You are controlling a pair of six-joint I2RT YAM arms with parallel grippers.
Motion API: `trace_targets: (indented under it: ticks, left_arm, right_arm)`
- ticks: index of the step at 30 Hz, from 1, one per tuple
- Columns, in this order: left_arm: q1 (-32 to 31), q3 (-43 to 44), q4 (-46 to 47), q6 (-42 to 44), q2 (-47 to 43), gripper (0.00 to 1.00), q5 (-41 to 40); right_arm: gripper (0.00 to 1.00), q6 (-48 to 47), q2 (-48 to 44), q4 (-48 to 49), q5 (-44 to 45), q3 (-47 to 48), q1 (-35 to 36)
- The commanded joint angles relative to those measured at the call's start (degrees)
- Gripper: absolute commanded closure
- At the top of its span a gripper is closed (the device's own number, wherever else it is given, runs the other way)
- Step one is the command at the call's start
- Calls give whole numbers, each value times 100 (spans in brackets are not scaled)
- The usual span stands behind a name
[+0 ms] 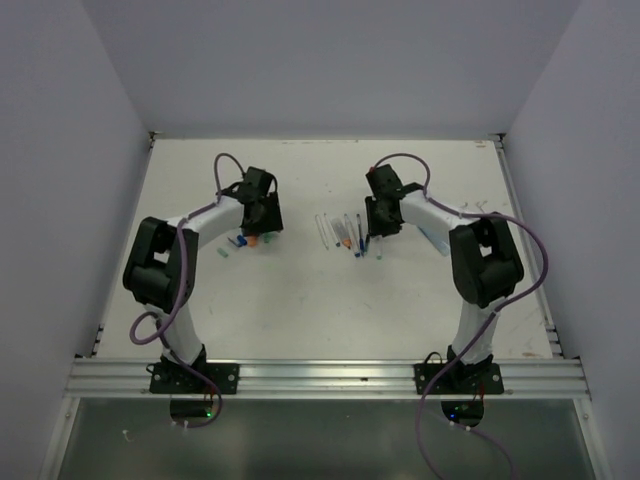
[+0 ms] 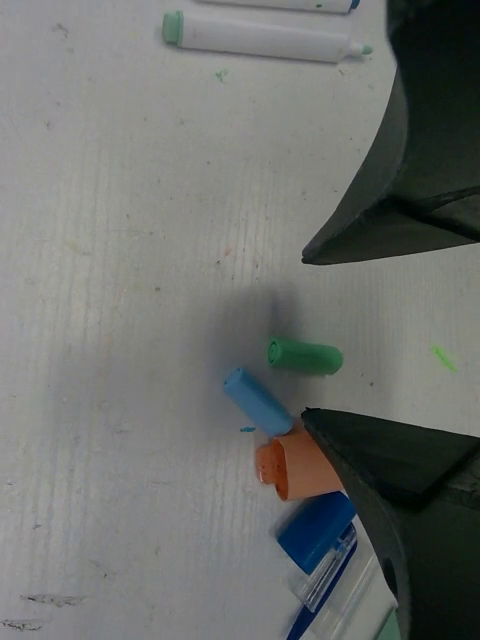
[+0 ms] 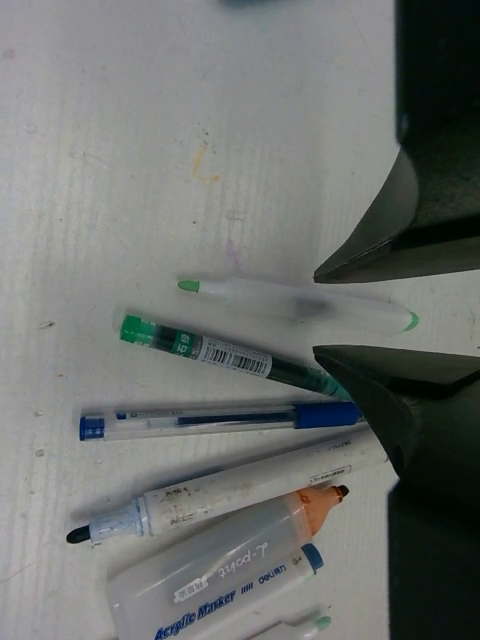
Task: Open the pen caps
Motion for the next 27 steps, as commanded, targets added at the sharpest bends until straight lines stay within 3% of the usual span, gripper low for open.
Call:
trace_targets:
  ticks: [1, 9, 13, 16, 19, 27]
  left_arm:
    - [-38, 66, 186, 120, -430, 36, 166]
    - [-266, -126, 431, 50, -1193, 32, 632]
    - [-591, -671, 1167, -151, -1827, 29, 1158]
    - [-908, -1145, 1651, -213, -2223, 27, 1493]
    - [-1145, -1410, 1881, -205, -2399, 27, 1730]
    - [-1321, -1858, 2101, -117, -2496, 27, 2056]
  right_arm:
    - [64, 54, -551, -28, 220, 166, -17]
    - [48, 72, -842, -537, 993, 404, -271]
    - [41, 46, -912, -687, 933, 299, -1025]
    - [30, -182, -1017, -714, 940, 132, -1282]
    - [12, -446, -1035, -731, 1150, 35, -1352]
    - [8, -824, -948, -670, 651, -1, -1669]
